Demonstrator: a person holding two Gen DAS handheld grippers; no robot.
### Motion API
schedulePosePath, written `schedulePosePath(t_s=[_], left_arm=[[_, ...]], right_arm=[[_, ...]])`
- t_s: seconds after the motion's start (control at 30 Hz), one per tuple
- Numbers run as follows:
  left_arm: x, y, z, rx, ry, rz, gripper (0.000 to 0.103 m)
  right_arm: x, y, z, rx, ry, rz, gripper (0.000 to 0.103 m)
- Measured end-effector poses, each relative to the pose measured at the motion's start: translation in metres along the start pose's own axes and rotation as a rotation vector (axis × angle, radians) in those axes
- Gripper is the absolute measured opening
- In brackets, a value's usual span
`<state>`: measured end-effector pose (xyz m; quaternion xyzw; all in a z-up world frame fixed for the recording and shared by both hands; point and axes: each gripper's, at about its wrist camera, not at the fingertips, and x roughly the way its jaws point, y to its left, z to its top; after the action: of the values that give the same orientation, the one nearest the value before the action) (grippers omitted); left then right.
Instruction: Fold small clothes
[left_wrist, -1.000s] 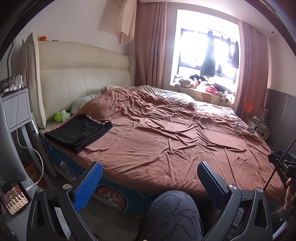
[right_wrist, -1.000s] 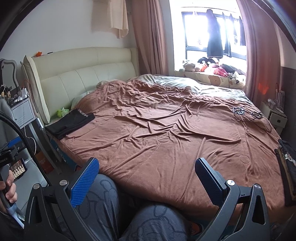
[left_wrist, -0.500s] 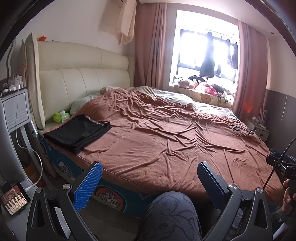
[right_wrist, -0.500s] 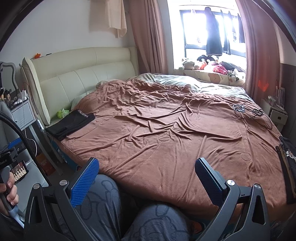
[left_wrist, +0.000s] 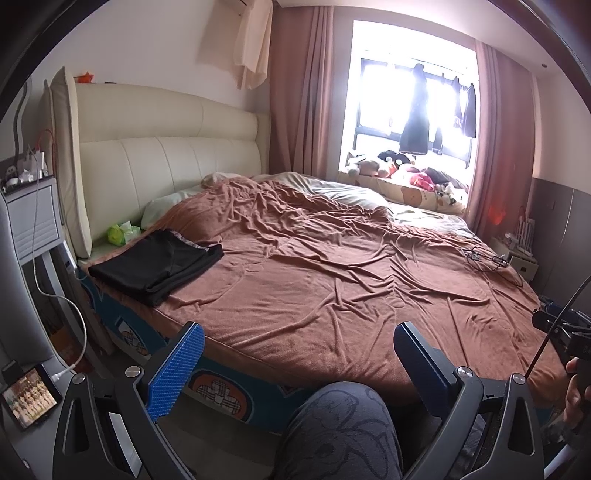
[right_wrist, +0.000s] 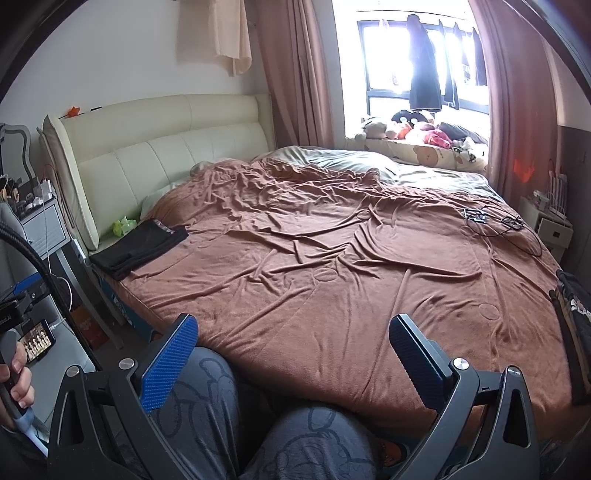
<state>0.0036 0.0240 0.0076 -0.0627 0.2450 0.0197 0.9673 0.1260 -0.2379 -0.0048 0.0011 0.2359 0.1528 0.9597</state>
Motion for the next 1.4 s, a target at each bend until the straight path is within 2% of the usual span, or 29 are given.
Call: schedulePosePath(t_s=[1.4], left_arm=[[-0.0013, -0.0025, 0.0034, 0.010, -0.012, -0.005, 0.103]], right_arm=[[0.0044, -0.0021, -0.0005, 0.014, 0.020, 0.005, 0.103]])
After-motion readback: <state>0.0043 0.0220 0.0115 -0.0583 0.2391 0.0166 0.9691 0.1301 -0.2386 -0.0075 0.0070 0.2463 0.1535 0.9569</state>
